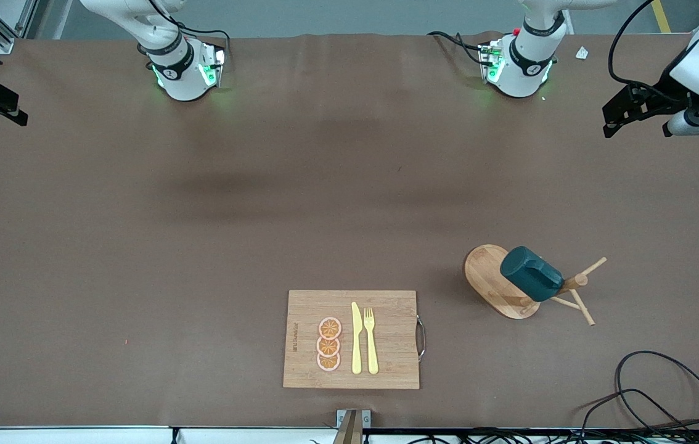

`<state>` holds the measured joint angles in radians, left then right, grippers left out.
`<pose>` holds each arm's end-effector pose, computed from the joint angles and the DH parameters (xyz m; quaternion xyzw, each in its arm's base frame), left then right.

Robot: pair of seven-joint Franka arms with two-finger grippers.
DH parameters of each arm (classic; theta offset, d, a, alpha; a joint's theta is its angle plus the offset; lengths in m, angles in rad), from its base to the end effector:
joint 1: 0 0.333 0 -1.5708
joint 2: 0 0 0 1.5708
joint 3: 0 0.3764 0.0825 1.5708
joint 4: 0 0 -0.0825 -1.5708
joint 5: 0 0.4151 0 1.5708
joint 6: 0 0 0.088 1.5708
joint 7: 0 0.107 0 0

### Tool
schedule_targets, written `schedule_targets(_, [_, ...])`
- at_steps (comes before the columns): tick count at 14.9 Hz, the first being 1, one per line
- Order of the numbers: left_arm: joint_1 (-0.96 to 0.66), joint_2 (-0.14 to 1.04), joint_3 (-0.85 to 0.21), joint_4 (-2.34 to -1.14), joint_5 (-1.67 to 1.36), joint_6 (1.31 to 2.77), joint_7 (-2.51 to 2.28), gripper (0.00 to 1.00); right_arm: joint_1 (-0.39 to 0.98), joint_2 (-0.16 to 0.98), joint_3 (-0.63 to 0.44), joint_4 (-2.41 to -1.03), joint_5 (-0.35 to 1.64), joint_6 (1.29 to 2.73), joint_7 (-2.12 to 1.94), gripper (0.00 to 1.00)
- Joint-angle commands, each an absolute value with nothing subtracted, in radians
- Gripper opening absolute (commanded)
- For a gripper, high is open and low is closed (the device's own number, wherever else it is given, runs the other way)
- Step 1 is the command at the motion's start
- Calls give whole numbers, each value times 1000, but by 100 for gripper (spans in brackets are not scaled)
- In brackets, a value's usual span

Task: Transfer cup from left to right arm and place
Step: 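Move the left gripper toward the teal mug on the wooden stand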

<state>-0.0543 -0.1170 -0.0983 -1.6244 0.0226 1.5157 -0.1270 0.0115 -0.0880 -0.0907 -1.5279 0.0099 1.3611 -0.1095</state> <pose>0.5297 -0.0830 0.7186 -0.9998 0.0118 -0.0062 0.0163 0.5275 -0.0437 0.7374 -0.9990 -0.0163 0.0386 0.0125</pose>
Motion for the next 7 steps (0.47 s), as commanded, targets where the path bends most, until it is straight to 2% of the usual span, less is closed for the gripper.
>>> schedule_targets(1, [-35, -109, -95, -1600, 15, 1494, -104, 100, 17, -106, -94, -1537, 8, 1348, -51, 100])
schedule_targets(4, [-32, -101, -95, -1589, 15, 1496, -121, 100, 20, -106, -92, -1537, 6, 1350, -49, 100])
schedule_targets(7, [-3, -23, -86, -1514, -1, 1496, -115, 100, 23, -106, -91, -1537, -12, 1351, -63, 100])
